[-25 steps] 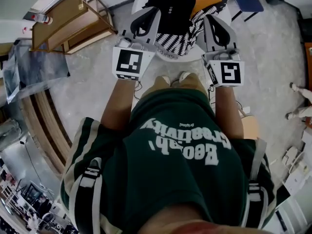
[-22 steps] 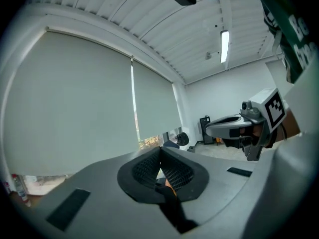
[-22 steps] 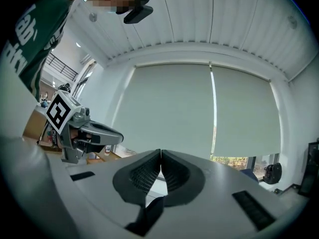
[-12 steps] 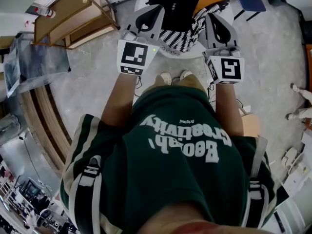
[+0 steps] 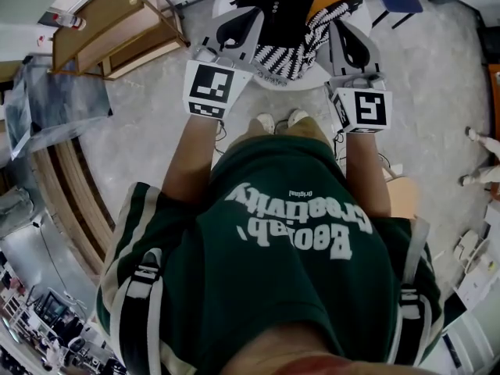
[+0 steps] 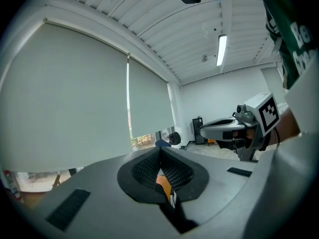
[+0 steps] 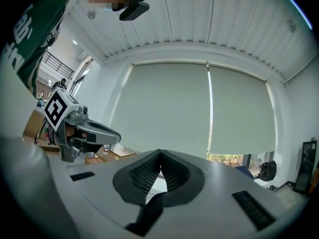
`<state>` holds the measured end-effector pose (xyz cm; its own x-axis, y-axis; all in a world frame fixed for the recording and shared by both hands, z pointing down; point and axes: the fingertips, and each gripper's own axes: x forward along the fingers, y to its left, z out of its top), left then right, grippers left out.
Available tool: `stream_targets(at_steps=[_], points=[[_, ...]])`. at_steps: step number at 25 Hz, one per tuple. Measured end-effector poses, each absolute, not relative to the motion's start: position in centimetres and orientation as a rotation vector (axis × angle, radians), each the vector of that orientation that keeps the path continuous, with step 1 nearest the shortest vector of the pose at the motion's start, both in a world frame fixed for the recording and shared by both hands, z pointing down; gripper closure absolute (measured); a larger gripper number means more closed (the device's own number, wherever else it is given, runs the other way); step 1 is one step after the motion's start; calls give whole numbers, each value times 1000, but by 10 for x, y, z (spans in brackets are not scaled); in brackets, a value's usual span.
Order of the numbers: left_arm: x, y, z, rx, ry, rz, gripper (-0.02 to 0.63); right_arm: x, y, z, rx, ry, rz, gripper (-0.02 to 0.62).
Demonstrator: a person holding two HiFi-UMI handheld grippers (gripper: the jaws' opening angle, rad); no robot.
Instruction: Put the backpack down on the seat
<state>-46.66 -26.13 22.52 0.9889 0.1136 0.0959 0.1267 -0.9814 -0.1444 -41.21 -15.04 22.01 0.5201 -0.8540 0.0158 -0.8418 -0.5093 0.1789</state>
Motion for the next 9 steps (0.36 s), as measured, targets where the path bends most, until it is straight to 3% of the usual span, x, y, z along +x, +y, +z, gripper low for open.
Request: stream_targets(at_steps=[9], points=[[-459, -257, 228, -3005, -207, -104, 588, -405, -145, 226, 2589, -1462, -111, 561]])
